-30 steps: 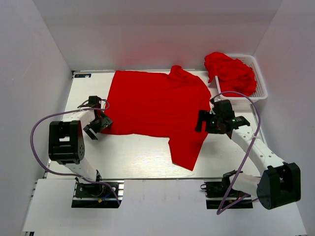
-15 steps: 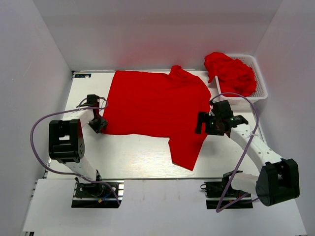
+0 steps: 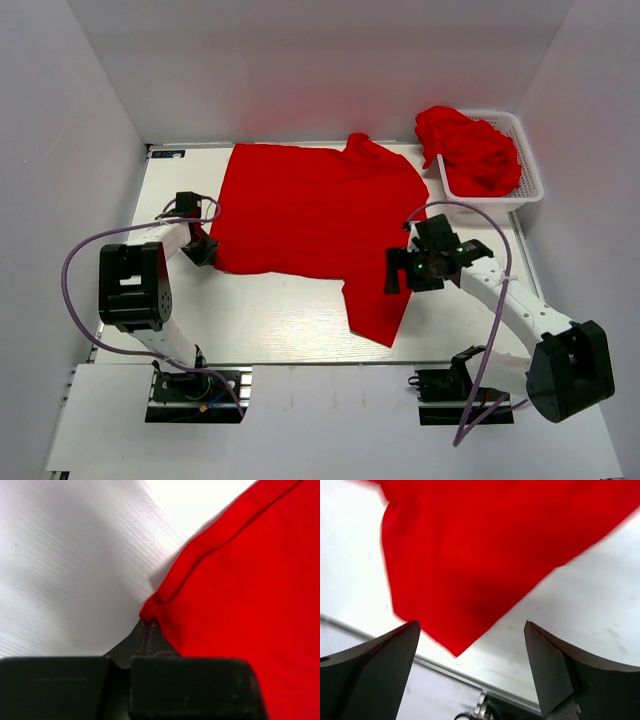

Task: Fold and stack the t-shirts
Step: Grap the side of the flattened tshirt closest away from the robot with both arms

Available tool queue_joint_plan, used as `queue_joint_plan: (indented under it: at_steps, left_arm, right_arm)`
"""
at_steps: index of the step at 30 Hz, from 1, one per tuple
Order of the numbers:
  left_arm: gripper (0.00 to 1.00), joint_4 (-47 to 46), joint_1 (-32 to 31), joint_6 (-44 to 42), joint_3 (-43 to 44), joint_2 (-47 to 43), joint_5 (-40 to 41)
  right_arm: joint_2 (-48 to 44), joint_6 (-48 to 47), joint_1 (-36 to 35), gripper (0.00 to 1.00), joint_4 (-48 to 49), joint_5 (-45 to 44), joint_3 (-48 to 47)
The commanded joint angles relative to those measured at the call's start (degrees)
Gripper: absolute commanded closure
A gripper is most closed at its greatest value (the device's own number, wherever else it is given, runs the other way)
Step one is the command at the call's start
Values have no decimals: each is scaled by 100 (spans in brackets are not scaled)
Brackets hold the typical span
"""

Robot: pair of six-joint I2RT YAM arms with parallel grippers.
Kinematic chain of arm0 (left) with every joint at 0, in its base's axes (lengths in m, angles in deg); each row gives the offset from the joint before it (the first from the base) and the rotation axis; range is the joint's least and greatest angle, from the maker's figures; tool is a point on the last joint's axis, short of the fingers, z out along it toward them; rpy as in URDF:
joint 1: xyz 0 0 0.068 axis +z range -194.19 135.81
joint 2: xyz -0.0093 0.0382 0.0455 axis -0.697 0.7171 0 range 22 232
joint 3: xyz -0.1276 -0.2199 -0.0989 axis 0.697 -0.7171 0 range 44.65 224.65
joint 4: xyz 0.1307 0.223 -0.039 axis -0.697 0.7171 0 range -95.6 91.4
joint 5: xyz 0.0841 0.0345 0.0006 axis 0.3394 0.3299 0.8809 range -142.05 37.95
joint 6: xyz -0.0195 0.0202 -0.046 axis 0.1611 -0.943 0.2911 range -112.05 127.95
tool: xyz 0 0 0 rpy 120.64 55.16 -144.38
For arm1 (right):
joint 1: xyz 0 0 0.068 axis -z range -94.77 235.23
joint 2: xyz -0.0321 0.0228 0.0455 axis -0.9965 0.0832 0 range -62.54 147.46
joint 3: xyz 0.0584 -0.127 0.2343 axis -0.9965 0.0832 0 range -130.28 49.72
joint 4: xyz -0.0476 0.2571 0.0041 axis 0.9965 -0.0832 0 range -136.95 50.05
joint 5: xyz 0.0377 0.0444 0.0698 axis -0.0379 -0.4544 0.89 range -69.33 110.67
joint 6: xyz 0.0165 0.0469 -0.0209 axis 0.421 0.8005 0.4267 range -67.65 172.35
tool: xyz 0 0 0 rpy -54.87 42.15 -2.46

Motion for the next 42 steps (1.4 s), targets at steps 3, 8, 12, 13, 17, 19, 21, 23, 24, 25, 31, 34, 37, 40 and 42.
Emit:
queue_joint_plan:
  at_steps: [3, 8, 12, 13, 17, 19, 21, 23, 24, 25, 31, 34, 37, 40, 42]
  left_arm:
    - [100, 236, -13, -28, -117, -40, 119]
    - [100, 297, -13, -142, 41, -40, 119]
    - [100, 350, -13, -195, 94, -40, 189]
    - [100, 350, -13, -195, 94, -40, 189]
    - [100, 402, -13, -195, 94, -40, 189]
    - [100, 403, -13, -247, 94, -40, 189]
    - [100, 403, -13, -247, 94, -40, 241]
    - [100, 403, -13, -247, 94, -93, 242]
    - [100, 403, -13, -247, 94, -93, 242]
    - [100, 403, -13, -247, 94, -93, 242]
    - [100, 403, -13, -300, 94, -93, 136]
    - [100, 455, -13, -300, 42, -163, 136]
    - [100, 455, -13, -300, -11, -295, 23]
    - [100, 508, -13, -353, -11, -444, -31]
    - [100, 508, -13, -353, 41, -584, -188]
  right_arm:
    - [-196, -35, -956, 10, -313, 217, 291]
    - [49, 366, -2072, 10, -261, -213, 405]
    - [287, 815, -2584, 10, -138, -758, 396]
    - [261, 878, -2706, 10, -85, -768, 431]
    - [304, 1143, -3084, 10, 126, -1303, 599]
    - [436, 1151, -3216, 11, 153, -1453, 581]
    - [664, 1204, -3340, 12, 161, -1646, 581]
    - [831, 1283, -3463, 12, 231, -1743, 607]
    - [867, 1335, -3489, 12, 258, -1761, 686]
    - [902, 1379, -3516, 14, 345, -1779, 721]
    - [1219, 1634, -3542, 45, 574, -2024, 976]
    - [1176, 1758, -3542, 90, 636, -2157, 1003]
    - [965, 1723, -3516, 100, 706, -2253, 977]
    - [623, 1723, -3498, 100, 654, -2455, 837]
    - [429, 1714, -3472, 100, 584, -2499, 670]
